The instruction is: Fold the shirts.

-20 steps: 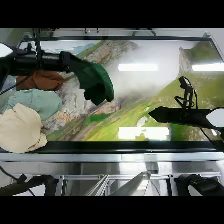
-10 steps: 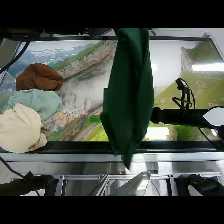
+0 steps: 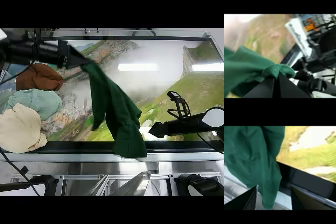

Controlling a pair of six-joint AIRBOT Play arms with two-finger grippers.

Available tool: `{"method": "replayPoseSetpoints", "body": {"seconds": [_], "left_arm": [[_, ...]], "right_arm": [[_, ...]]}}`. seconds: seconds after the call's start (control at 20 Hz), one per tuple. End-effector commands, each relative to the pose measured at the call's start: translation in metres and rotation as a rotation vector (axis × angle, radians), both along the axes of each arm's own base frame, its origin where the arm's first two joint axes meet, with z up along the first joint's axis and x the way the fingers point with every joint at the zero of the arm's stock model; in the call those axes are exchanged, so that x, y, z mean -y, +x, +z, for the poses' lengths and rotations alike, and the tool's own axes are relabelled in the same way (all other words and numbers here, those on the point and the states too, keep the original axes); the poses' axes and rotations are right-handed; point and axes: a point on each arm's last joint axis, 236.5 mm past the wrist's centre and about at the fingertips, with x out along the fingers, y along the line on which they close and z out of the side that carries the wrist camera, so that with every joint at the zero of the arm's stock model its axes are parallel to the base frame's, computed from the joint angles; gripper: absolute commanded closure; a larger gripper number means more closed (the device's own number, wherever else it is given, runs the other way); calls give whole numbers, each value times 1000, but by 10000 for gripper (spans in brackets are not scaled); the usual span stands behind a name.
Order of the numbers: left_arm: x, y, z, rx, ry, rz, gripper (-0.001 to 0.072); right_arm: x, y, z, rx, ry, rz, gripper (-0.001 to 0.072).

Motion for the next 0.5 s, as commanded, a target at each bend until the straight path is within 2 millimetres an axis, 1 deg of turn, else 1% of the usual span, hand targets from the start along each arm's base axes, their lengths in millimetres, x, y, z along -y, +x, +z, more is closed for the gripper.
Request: {"method": "replayPoseSetpoints", "body": {"seconds": [0.0,0.1,0.15,0.2,0.25,0.3,0.35,0.4,0.45], "left_arm": [[-60,-11,-93,-178,121,77,684],[-75,-17,-130,-244,119,120,680],[-80,-22,-145,-281,113,128,661],[-85,-27,-156,-312,108,128,480],[-88,-33,-166,-349,100,129,353],[-91,-37,-174,-367,94,119,276],[-93,-41,-180,-389,86,111,157],[-95,-43,-185,-411,80,109,85],[-95,-44,-190,-428,76,108,80]], "right_arm": [[-7,-11,-8,-43,29,31,238],[-12,-18,-23,-111,50,16,121],[-12,-23,-32,-149,51,11,122],[-11,-30,-41,-188,44,11,123],[-10,-37,-51,-227,38,9,123],[-9,-43,-58,-256,33,8,123],[-9,-49,-63,-281,36,7,123],[-13,-53,-64,-294,59,16,124],[-20,-55,-64,-298,92,22,126]]}}
